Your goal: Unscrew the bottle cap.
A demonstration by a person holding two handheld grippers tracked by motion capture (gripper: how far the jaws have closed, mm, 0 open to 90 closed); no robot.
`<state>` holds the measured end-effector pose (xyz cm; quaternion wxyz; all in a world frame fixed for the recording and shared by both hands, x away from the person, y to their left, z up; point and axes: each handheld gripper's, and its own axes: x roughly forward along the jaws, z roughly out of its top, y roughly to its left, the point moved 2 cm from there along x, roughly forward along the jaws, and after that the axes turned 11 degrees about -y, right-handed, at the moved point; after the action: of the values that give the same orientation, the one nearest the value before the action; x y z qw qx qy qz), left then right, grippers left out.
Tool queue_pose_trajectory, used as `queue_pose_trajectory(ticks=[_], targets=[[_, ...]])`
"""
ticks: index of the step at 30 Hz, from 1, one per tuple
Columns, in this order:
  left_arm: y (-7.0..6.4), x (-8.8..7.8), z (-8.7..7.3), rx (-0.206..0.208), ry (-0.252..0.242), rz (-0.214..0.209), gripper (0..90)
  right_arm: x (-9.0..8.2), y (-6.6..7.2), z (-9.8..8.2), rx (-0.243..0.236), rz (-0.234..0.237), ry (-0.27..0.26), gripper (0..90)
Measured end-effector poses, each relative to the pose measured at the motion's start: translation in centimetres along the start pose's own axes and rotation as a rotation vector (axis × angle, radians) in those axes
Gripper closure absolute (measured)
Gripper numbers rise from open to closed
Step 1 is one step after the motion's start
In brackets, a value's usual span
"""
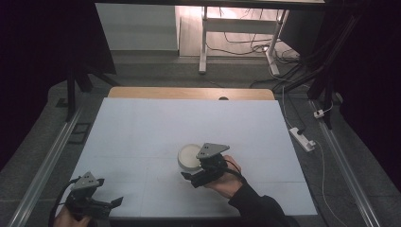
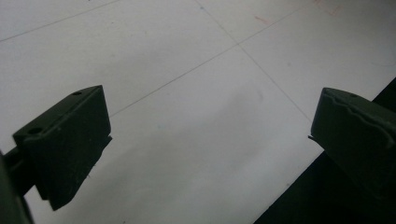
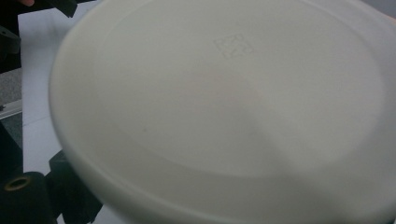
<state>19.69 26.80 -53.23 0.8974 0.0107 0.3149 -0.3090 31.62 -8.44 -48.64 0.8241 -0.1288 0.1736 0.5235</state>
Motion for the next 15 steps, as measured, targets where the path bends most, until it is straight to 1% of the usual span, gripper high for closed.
queue_pose_trajectory(ticks=[4,6,8,10,13,15], targets=[[-0.1,0.3,0.4,0.013,-0.012,-0.029,0.0,0.0,0.1,0.1,-0.006,0.005,0.003,6.6],[-0.2,0.4,0.8,0.026,-0.016,-0.034,0.0,0.0,0.2,0.1,-0.010,0.009,0.002,6.6],[-0.4,0.5,1.2,0.035,-0.012,-0.047,0.0,0.1,0.2,0.1,-0.010,0.012,0.002,6.6],[-0.6,0.7,1.7,0.035,0.000,-0.066,0.0,0.1,0.2,0.1,-0.014,0.014,0.002,6.6],[-1.1,1.1,2.3,0.036,-0.002,-0.089,0.0,0.2,0.3,0.2,-0.016,0.020,0.003,6.6],[-1.4,1.5,2.8,0.053,0.012,-0.114,0.0,0.2,0.4,0.2,-0.021,0.024,0.003,6.7]])
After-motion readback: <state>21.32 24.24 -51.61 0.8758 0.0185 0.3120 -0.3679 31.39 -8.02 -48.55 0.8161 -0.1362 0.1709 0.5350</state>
